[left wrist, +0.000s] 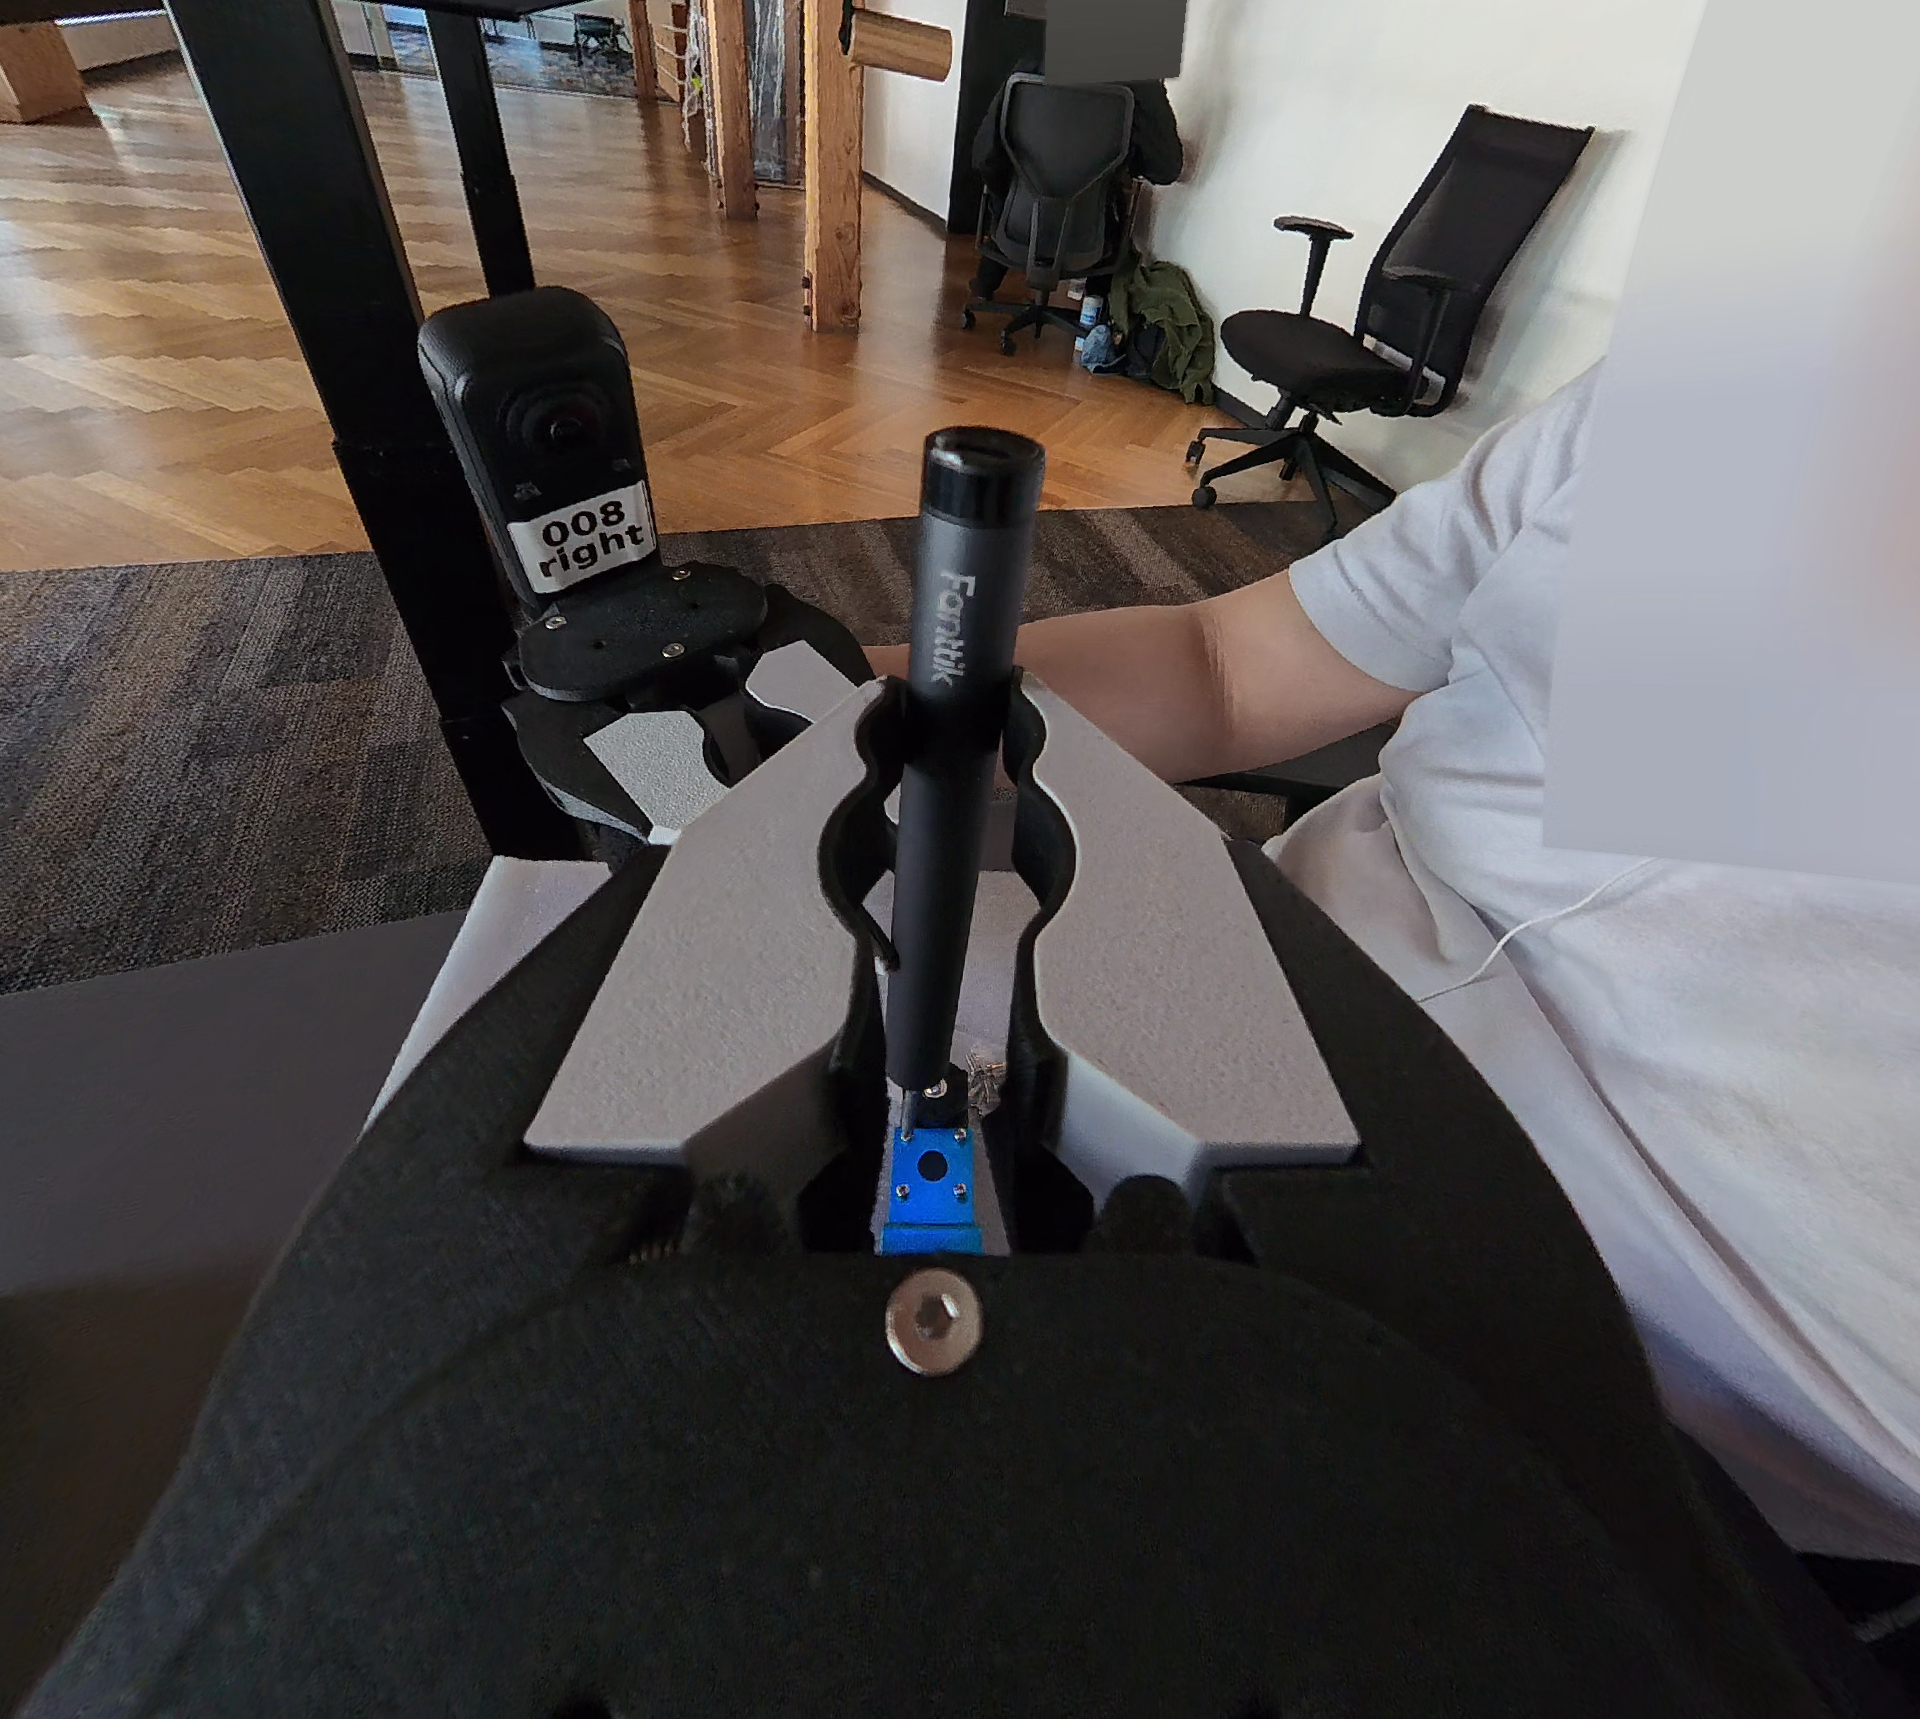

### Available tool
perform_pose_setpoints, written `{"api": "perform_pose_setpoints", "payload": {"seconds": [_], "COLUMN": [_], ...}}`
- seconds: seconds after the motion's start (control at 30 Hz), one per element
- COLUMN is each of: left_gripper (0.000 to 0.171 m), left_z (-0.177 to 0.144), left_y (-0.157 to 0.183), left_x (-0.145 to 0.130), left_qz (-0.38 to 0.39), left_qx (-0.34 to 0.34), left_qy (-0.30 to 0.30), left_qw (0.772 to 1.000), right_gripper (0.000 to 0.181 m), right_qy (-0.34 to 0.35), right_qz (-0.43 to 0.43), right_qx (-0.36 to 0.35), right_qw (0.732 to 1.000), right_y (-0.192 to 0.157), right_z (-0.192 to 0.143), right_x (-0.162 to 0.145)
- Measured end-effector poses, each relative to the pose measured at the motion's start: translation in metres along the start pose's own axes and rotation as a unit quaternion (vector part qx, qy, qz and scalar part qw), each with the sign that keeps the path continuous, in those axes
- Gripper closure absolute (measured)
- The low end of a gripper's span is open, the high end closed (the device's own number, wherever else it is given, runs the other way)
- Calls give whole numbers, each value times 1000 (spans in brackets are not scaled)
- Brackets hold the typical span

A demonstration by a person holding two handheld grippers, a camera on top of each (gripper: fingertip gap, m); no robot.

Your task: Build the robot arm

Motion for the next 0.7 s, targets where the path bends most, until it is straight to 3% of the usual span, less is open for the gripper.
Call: {"api": "perform_pose_setpoints", "payload": {"seconds": [0.53, 0.7], "left_gripper": [154, 154], "left_z": [-4, -2], "left_y": [-3, -1], "left_x": [-1, -1], "left_qz": [-8, -6], "left_qx": [-1, -6], "left_qy": [4, 3], "left_qw": [1000, 1000], "right_gripper": [166, 167], "right_qy": [33, 24], "right_qz": [41, 9], "right_qx": [35, 30], "right_qw": [998, 999], "right_y": [7, 5], "right_z": [1, 1], "right_x": [-3, -3]}}
Point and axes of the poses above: each gripper's, where its closed fingertips meet, z out along the fingers, x out of its top, y = z × x across the jaws, the point moved 6 cm from there along -z, back along the fingers, and after that the axes turned 8 degrees about x, right-handed, at the moved point
